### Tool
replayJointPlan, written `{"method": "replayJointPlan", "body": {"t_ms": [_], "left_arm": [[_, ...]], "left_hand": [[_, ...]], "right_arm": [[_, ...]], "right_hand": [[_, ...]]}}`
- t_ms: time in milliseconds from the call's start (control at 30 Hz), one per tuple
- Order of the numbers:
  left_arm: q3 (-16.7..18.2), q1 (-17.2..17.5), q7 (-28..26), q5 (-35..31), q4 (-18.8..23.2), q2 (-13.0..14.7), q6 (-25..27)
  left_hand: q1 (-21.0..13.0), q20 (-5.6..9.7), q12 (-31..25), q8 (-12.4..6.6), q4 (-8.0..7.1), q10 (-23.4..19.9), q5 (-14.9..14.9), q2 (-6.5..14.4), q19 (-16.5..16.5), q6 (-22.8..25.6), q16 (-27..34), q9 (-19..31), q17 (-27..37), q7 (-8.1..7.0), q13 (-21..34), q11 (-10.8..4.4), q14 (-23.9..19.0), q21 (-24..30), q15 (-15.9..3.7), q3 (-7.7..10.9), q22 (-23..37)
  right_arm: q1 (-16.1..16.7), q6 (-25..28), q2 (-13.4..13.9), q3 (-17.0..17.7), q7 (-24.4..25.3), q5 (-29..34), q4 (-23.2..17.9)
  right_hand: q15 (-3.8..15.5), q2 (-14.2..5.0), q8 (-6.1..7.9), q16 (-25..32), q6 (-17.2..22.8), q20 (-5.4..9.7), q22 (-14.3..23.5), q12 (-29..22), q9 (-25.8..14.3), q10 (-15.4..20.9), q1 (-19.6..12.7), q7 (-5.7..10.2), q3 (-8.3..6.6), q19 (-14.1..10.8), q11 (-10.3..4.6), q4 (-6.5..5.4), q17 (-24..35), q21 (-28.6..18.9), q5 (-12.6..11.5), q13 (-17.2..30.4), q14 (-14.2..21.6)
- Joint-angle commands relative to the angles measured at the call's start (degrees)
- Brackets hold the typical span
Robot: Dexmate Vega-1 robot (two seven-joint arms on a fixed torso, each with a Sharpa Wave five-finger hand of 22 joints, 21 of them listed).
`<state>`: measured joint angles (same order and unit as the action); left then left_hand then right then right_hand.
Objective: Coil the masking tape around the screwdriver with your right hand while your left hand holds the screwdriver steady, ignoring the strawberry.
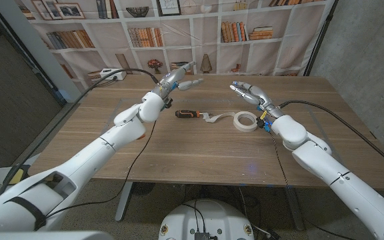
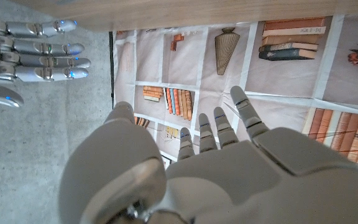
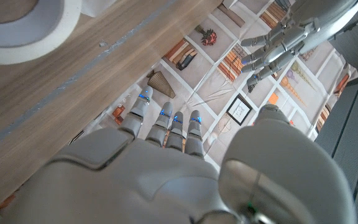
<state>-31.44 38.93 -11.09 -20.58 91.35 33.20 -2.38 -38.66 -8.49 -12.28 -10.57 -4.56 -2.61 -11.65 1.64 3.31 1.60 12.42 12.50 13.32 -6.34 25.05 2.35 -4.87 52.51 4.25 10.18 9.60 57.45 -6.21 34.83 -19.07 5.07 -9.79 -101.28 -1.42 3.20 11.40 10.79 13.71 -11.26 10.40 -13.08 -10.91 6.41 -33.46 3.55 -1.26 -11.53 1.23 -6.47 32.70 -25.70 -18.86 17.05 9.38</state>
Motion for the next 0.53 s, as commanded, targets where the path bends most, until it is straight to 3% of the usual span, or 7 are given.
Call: {"method": "replayJointPlan", "body": {"t_ms": [33,167,233,400,533], "left_arm": [[5.67,4.59,-2.68,15.93,-5.36,0.65,-15.03],[7.37,4.92,3.29,24.52,-9.06,0.07,-19.71],[7.86,4.71,5.87,27.17,-11.11,-0.25,-21.37],[9.83,4.61,12.08,36.5,-16.71,-3.37,-24.45],[11.46,5.32,12.9,39.12,-18.0,-4.55,-24.46]], "left_hand": [[1.37,-0.43,0.51,0.37,-0.26,1.11,0.2,0.03,1.39,-1.62,-0.56,-0.47,-0.4,-0.56,-0.59,0.45,0.98,-1.06,0.57,-0.32,0.15],[2.87,-0.19,1.21,0.41,-0.74,2.92,0.33,0.24,2.98,-2.9,-1.27,-1.11,-1.05,-1.07,-1.69,0.12,2.76,-2.63,1.2,-0.84,0.2],[3.44,-0.05,1.59,0.21,-0.77,4.62,0.33,1.02,5.49,-3.15,-1.97,-1.56,-1.67,-1.24,-2.81,-0.3,5.26,-4.48,2.22,-0.77,0.26],[3.53,-0.25,1.8,0.51,-0.4,6.75,0.41,1.95,7.92,-4.99,-2.12,-1.86,-2.22,-1.35,-4.04,-0.33,7.38,-6.39,2.72,-0.44,0.35],[4.08,-0.87,1.83,0.54,-0.49,8.17,0.47,2.7,9.89,-6.27,-2.11,-1.95,-2.35,-1.22,-4.84,-0.04,8.66,-7.75,3.74,-0.33,0.42]], "right_arm": [[-0.91,-10.94,-5.27,0.87,3.04,-9.03,6.59],[-0.37,-14.65,-7.77,1.76,5.86,-10.6,8.49],[-0.16,-15.9,-9.19,2.09,8.43,-10.15,9.2],[-0.97,-17.66,-11.51,2.07,12.14,-8.96,10.65],[-3.48,-17.95,-11.94,1.29,10.65,-9.98,12.04]], "right_hand": [[-0.4,0.07,-0.46,0.49,-0.87,-0.99,-0.07,0.59,-0.13,-0.52,0.27,1.56,0.67,1.0,-0.35,-0.1,-0.7,0.85,0.14,-0.33,0.14],[-0.3,0.06,-0.31,0.53,-0.63,-1.01,-0.14,0.76,-0.1,-0.43,0.47,1.54,0.88,2.96,-0.45,-0.08,-1.28,2.03,0.24,-0.7,0.16],[-0.27,-0.05,-0.61,0.57,-1.43,-1.02,-0.14,0.86,-0.08,-0.34,0.53,1.6,0.95,3.82,-0.59,-0.05,-1.67,2.63,0.3,-0.93,0.18],[-0.22,-0.19,-1.02,0.61,-2.88,-0.91,-0.12,1.09,-0.07,-0.61,0.6,1.78,1.02,3.82,-0.59,0.0,-2.11,2.92,0.35,-1.2,0.19],[-0.2,-0.24,-0.91,0.59,-2.87,-0.58,-0.09,1.14,-0.06,-0.62,0.64,1.72,1.08,3.12,-0.45,0.03,-2.31,2.77,0.39,-1.32,0.06]]}}
